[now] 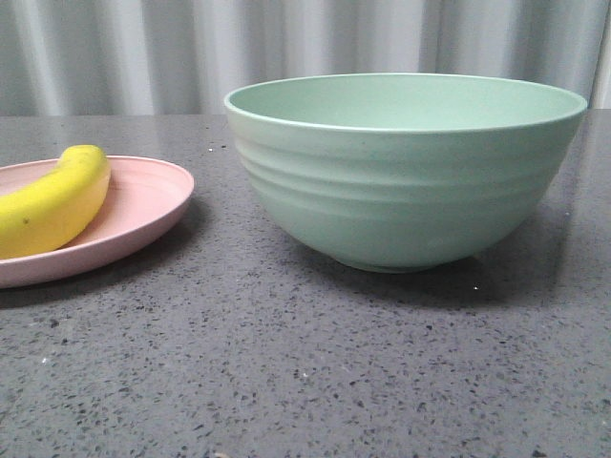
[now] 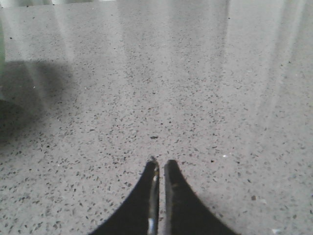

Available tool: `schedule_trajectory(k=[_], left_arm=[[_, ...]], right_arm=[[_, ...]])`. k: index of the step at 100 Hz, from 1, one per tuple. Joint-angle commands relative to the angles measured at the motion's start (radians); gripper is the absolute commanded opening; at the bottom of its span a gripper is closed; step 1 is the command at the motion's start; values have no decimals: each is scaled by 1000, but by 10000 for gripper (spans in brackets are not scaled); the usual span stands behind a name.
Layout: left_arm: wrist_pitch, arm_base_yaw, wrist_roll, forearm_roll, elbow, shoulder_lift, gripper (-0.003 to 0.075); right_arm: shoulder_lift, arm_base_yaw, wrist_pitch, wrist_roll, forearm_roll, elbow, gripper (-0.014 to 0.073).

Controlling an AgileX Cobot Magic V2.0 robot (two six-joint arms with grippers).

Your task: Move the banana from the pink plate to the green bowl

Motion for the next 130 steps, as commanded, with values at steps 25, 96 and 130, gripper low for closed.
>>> schedule_trajectory(k=[25, 96, 130], left_arm=[[-69, -7, -10, -8, 7, -29, -20], [-69, -7, -10, -8, 7, -29, -20], [-128, -7, -10, 132, 7, -29, -20]], right_arm=[[-24, -4, -19, -8, -13, 20, -71], [-24, -4, -20, -8, -35, 20, -71], [-24, -4, -79, -8, -35, 20, -71]])
